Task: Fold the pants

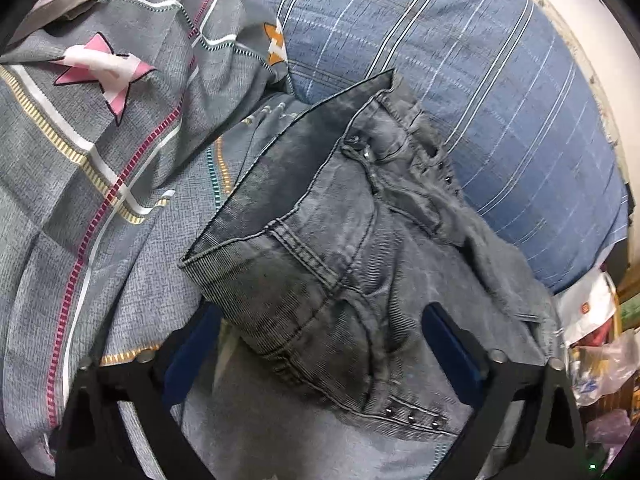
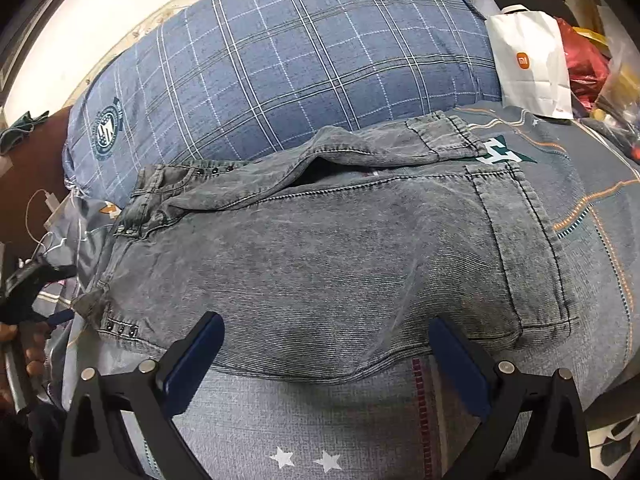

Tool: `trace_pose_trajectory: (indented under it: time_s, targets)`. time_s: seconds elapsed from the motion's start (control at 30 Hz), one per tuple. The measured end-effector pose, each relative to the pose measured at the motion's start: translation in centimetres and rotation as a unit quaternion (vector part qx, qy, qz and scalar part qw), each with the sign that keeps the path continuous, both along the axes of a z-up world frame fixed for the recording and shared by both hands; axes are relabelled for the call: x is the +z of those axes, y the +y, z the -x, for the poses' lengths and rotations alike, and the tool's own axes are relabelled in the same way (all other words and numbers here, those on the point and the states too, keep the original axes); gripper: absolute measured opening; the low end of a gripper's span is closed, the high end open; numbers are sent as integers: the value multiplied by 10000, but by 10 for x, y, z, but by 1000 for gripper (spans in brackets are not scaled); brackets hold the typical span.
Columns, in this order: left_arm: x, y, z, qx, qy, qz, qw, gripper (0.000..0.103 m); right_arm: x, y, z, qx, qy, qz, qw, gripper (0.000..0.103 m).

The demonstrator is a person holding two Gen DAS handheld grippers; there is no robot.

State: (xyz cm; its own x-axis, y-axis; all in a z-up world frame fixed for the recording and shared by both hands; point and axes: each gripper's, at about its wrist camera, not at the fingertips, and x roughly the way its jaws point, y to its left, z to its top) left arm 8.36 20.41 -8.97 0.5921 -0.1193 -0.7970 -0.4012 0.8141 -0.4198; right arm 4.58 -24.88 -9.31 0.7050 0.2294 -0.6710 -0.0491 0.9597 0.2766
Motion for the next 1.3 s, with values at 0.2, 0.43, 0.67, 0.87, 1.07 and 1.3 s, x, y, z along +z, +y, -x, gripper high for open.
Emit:
trace_pose_trajectory:
  time_s: [0.2, 0.43, 0.67, 0.87, 1.07, 1.3]
  targets:
    - [-19, 13, -15, 180, 321, 70, 9993, 70, -1, -7, -1, -92, 14, -221, 9997, 103]
    - [-6, 25, 19, 578, -29, 110, 9983, 80, -7, -8, -2, -284, 80, -77, 9995, 103]
    - [-35, 33, 7, 701, 355, 460, 9958, 79, -4, 1, 1, -220, -47, 168, 9996, 103]
    - [-21, 24, -12, 592, 222, 74, 9980, 6, -7, -42, 7, -596, 440, -840, 9937, 103]
    - [-17, 28, -4, 513, -45, 71, 9986, 5, -20, -112, 27, -1363, 1025, -2526, 9524, 103]
    - [-23, 31, 2, 420, -144, 205, 9988, 5, -37, -156, 14, -2118, 1216, -3360, 9096, 85]
